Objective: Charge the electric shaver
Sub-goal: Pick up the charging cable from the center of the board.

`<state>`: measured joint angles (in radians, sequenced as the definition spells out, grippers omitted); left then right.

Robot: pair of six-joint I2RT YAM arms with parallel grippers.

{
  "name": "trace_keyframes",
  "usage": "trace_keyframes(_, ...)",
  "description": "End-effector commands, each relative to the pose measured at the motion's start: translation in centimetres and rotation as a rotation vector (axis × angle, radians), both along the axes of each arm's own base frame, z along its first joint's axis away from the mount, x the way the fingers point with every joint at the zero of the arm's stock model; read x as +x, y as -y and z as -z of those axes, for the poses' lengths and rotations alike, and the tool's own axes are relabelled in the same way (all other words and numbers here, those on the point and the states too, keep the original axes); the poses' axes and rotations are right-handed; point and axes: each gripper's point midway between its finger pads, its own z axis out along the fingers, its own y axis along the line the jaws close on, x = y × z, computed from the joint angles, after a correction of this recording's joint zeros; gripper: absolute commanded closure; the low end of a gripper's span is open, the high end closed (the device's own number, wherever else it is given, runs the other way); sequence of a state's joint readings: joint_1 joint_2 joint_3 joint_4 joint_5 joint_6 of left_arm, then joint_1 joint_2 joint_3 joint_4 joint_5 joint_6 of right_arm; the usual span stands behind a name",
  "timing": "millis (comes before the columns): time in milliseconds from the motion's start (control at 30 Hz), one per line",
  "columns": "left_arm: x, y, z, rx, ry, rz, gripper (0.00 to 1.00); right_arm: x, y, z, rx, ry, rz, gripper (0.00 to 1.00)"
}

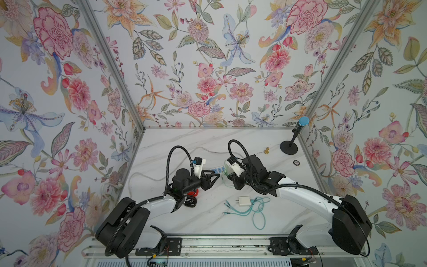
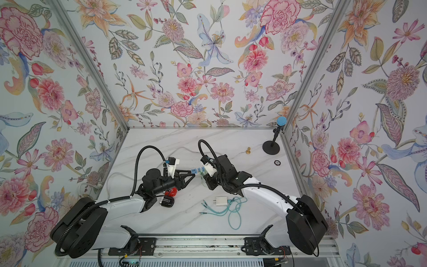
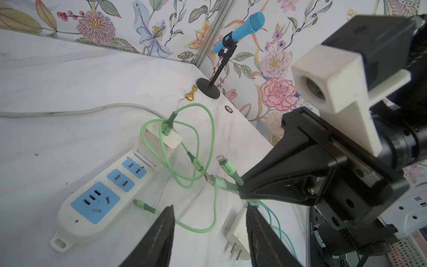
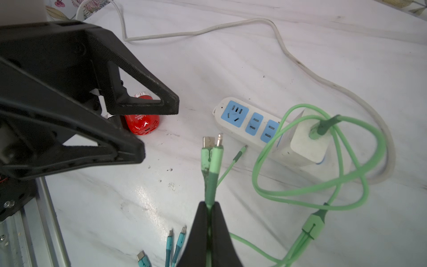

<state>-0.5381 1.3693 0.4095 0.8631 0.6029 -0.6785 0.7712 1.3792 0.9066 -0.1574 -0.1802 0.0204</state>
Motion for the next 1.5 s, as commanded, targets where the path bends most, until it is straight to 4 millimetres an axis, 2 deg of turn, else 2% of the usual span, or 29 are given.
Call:
trace_keyframes(0, -0.1, 1.2, -1.9, -0.05, 0.042, 0.04, 0.47, -0.4, -0.6, -1.0, 0.046, 0.02, -0.017, 0.99)
trace_keyframes(667, 2.0, 2.4, -1.9, -0.048, 0.051, 0.026, 0.53, -0.6, -0.3, -2.4, 0.091, 0.061, -0.009, 0.99)
trace_keyframes(833, 2.0, 2.8, -2.2, -0.064, 0.056, 0.042, 0.59, -0.4, -0.4, -2.0, 0.089, 0.055, -0.008, 0.99)
trace_keyframes(1067, 1.5, 3.3, -2.4, -0.09, 0.051, 0.074, 0.72, 0.5, -0.4, -2.5, 0.087, 0.088, 0.014, 0.99)
trace_keyframes(1467, 1.3, 3.5, -3.0, -0.115, 0.051, 0.094, 0.79, 1.6, -1.0, -2.6, 0.081, 0.121, 0.024, 0.99)
